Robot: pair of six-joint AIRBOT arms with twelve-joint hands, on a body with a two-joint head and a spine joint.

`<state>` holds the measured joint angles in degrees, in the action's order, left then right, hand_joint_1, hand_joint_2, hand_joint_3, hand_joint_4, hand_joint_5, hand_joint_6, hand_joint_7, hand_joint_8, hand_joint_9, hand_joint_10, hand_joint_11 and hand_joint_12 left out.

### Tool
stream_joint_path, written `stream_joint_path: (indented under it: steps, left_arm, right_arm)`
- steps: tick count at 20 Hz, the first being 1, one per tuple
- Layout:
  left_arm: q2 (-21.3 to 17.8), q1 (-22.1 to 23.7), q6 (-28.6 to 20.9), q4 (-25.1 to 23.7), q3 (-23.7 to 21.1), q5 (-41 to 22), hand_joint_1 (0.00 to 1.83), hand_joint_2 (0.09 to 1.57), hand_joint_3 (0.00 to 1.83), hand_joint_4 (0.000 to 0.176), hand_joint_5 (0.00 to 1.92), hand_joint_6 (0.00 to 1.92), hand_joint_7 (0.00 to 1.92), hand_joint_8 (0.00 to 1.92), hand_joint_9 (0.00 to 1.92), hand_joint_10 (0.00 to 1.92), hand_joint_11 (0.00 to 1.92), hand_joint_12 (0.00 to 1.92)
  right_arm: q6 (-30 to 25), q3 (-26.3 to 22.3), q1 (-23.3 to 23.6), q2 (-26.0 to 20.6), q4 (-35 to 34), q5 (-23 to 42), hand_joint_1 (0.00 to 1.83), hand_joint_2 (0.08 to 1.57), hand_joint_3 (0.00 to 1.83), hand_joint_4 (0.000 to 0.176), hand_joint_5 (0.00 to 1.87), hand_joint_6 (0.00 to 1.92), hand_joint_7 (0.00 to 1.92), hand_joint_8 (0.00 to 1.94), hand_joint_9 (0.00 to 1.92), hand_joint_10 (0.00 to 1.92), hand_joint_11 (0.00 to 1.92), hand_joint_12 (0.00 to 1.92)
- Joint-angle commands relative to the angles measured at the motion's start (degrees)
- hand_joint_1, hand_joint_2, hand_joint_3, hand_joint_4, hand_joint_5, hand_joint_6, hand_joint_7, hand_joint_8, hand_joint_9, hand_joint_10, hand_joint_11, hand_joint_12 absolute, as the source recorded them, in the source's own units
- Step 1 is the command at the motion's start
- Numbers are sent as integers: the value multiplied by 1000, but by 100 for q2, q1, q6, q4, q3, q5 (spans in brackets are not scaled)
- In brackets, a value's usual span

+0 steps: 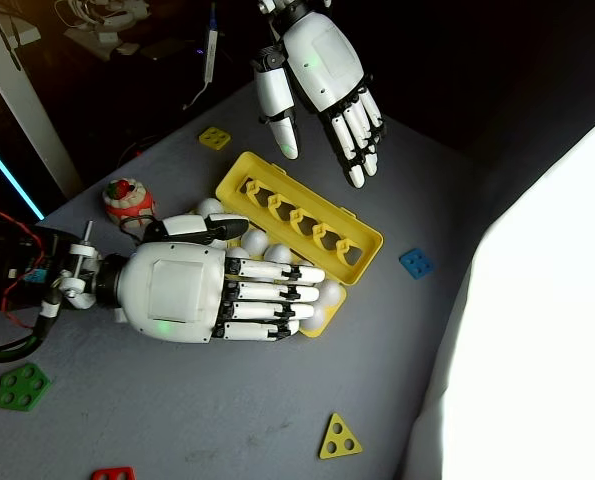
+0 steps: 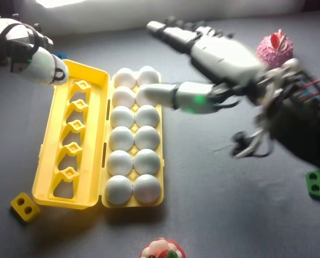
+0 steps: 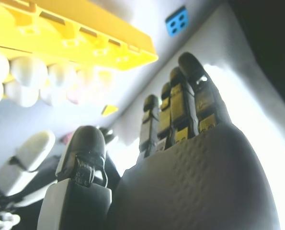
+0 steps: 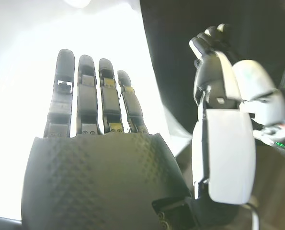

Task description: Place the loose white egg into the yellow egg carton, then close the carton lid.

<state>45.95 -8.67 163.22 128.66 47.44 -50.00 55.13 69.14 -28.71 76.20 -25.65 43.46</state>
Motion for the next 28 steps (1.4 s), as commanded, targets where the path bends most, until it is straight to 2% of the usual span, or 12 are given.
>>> stream_joint_path:
  steps: [1, 5, 9, 10, 12, 13, 14, 18, 21, 23, 26, 28]
  left_arm:
    - [16, 77, -189, -301, 59, -7, 208, 1433, 0, 48, 131, 9, 160, 24, 203, 29, 0, 830]
    - [37, 52, -654, -258, 153, -261, 281, 1396, 0, 33, 269, 44, 316, 44, 308, 83, 0, 1127]
    - [93, -108, -1326, -258, 299, -412, 257, 1391, 4, 38, 308, 17, 401, 13, 115, 625, 0, 1317]
    - [115, -176, -1569, -258, 334, -452, 286, 1383, 0, 27, 336, 29, 430, 25, 83, 752, 0, 1400]
    - [117, -302, -2010, -258, 364, -513, 316, 1386, 2, 16, 383, 52, 462, 45, 55, 896, 0, 1448]
    - [123, -380, -2227, -259, 385, -519, 266, 1391, 3, 26, 373, 50, 469, 54, 50, 949, 0, 1464]
    - [135, -461, -2460, -260, 398, -530, 243, 1391, 3, 36, 376, 54, 461, 56, 28, 970, 0, 1437]
    - [219, -787, -3240, -260, 431, -544, 312, 1390, 0, 10, 385, 66, 440, 61, 20, 969, 0, 1494]
    - [270, -991, -3793, -260, 423, -544, 210, 1408, 7, 24, 365, 66, 433, 72, 23, 934, 0, 1473]
    - [316, -1102, -4126, -261, 425, -544, 291, 1407, 4, 10, 367, 71, 434, 82, 25, 914, 0, 1411]
    - [369, -1311, -4720, -280, 417, -544, 252, 1409, 4, 21, 341, 68, 396, 83, 5, 815, 0, 1151]
    - [434, -1442, -5026, -338, 438, -544, 280, 1403, 0, 12, 352, 81, 407, 116, 38, 892, 0, 1325]
  right_arm:
    - [-15, -69, 110, -195, 142, 335, 325, 1093, 3, 0, 172, 10, 274, 6, 295, 13, 0, 1025]
    - [178, -403, 232, -1088, 232, -413, 210, 1121, 6, 0, 235, 18, 296, 4, 292, 6, 0, 1011]
    - [186, -952, 345, -2206, 815, -892, 105, 1139, 5, 0, 236, 2, 303, 1, 309, 3, 0, 1009]
    - [177, -1172, 348, -2532, 889, -918, 125, 1144, 4, 0, 260, 9, 319, 5, 317, 5, 0, 1041]
    - [238, -1448, 418, -2954, 1128, -1036, 144, 1168, 10, 0, 286, 15, 354, 13, 348, 15, 0, 1047]
    - [407, -1566, 404, -3128, 1128, -1113, 122, 1176, 8, 0, 291, 13, 374, 12, 375, 19, 0, 1070]
    - [510, -1668, 333, -3283, 1128, -1155, 97, 1184, 8, 0, 297, 13, 393, 14, 381, 18, 0, 1068]
    - [615, -2044, 102, -3830, 1129, -1200, 124, 1198, 3, 0, 281, 1, 362, 0, 383, 10, 0, 1066]
    - [979, -2251, 104, -4104, 1129, -1296, 158, 1185, 0, 0, 306, 12, 365, 5, 405, 14, 0, 1067]
    - [1028, -2236, 209, -4201, 1129, -2108, 153, 1185, 0, 0, 318, 16, 368, 6, 387, 5, 0, 1069]
    - [1068, -2158, 268, -4251, 1128, -2647, 145, 1194, 2, 0, 303, 5, 381, 5, 354, 0, 0, 1037]
    - [1335, -2157, 231, -4253, 1128, -2642, 173, 1188, 0, 0, 315, 9, 398, 9, 377, 11, 0, 1024]
